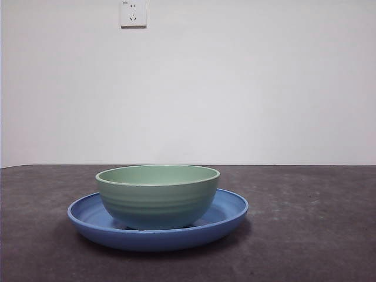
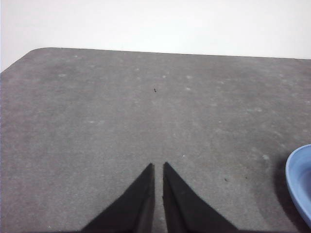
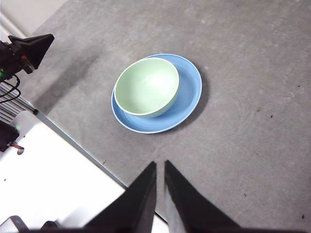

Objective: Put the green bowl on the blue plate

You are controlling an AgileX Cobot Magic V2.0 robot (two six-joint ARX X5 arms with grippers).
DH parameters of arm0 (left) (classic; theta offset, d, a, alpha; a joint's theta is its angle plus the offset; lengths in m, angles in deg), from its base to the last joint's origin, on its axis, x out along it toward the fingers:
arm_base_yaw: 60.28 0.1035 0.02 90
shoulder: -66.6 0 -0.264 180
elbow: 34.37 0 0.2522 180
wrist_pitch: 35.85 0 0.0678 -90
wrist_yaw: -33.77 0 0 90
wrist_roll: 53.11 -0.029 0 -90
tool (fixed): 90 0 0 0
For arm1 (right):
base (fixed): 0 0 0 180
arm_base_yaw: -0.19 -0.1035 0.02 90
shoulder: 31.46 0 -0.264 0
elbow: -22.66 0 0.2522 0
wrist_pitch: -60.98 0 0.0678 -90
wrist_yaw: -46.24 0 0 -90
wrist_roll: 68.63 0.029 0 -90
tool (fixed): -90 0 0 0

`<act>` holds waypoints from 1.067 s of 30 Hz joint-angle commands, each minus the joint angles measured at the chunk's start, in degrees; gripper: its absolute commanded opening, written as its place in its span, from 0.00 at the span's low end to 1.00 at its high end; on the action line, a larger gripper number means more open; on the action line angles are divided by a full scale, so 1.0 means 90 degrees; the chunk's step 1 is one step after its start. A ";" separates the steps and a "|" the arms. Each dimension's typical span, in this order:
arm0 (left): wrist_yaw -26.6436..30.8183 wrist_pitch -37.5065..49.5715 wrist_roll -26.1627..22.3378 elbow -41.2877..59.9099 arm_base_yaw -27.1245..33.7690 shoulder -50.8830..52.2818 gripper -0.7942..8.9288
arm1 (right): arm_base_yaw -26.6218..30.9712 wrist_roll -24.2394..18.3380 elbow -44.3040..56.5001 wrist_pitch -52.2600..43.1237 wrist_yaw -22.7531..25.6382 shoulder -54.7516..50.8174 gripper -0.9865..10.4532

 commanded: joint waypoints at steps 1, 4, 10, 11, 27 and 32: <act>0.0027 -0.0049 0.0061 0.0131 0.0007 0.0010 0.11 | -0.0044 -0.0049 -0.0112 -0.0066 0.0002 0.0034 0.11; 0.0027 -0.0049 0.0061 0.0131 0.0005 0.0010 0.11 | -0.0044 -0.0049 -0.0114 -0.0066 0.0002 0.0034 0.11; 0.0027 -0.0051 0.0058 0.0131 0.0007 0.0010 0.11 | 0.0209 -0.0563 0.0185 -0.0321 0.0044 -0.0316 0.11; 0.0027 -0.0053 0.0058 0.0131 0.0007 0.0010 0.11 | 0.0352 -0.0748 0.0352 -0.0568 0.0010 -0.0457 0.11; 0.0027 -0.0053 0.0061 0.0131 0.0005 0.0010 0.11 | 0.2477 -0.1044 0.6144 -0.6273 0.1294 -0.3614 0.11; 0.0027 -0.0053 0.0061 0.0131 0.0005 0.0010 0.11 | 0.2662 -0.1018 0.6800 -0.6353 0.1712 -0.3796 0.11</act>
